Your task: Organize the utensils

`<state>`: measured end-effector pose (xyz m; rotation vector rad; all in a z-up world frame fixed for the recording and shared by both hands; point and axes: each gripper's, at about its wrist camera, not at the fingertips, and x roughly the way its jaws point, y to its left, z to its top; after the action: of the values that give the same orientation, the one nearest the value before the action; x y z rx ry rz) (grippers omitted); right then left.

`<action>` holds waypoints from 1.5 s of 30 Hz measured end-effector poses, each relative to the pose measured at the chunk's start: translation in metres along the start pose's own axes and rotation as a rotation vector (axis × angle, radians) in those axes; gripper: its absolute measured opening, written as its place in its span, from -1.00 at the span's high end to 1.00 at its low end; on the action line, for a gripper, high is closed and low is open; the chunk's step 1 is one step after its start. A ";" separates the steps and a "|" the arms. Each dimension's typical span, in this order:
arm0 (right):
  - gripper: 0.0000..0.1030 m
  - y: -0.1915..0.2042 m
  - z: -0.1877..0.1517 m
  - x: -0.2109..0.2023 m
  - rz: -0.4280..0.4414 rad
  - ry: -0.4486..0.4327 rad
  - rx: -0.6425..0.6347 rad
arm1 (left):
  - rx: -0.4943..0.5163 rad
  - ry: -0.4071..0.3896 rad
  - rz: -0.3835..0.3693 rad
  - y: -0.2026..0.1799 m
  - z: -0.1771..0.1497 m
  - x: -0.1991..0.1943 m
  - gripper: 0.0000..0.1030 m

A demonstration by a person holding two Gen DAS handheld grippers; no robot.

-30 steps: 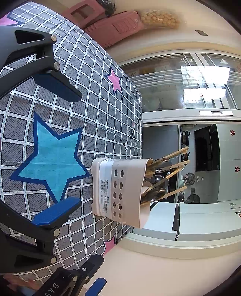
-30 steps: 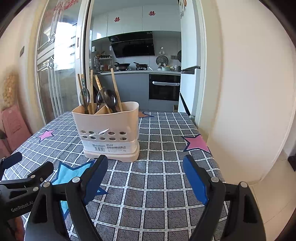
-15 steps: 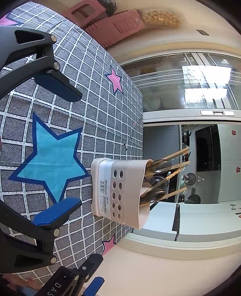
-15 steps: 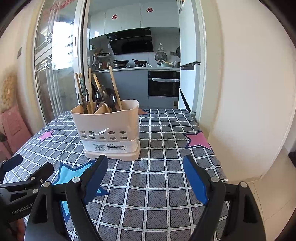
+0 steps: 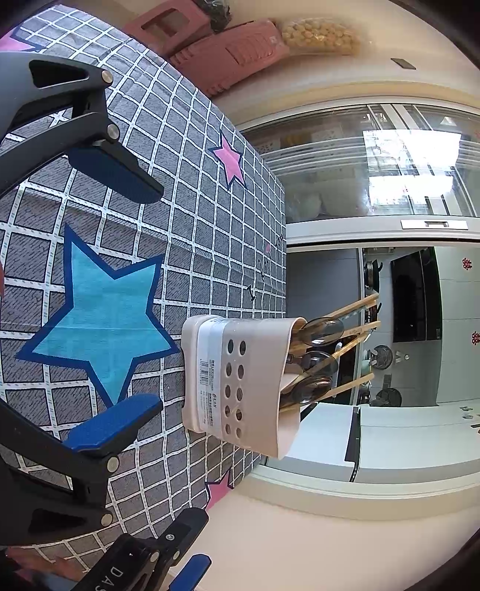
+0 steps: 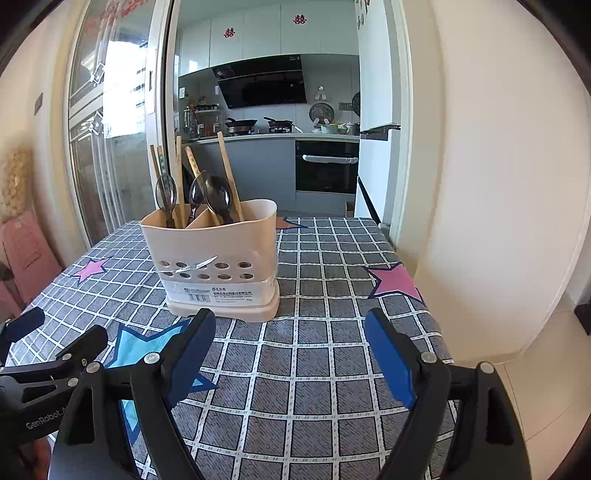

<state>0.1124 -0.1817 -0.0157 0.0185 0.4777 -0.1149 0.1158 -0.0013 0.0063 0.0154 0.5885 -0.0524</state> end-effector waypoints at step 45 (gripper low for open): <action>-0.66 0.000 -0.001 0.000 0.007 0.006 -0.005 | 0.006 0.007 0.001 0.001 0.000 0.000 -1.00</action>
<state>0.1126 -0.1812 -0.0163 0.0154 0.4843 -0.1071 0.1155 -0.0006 0.0059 0.0218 0.5954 -0.0537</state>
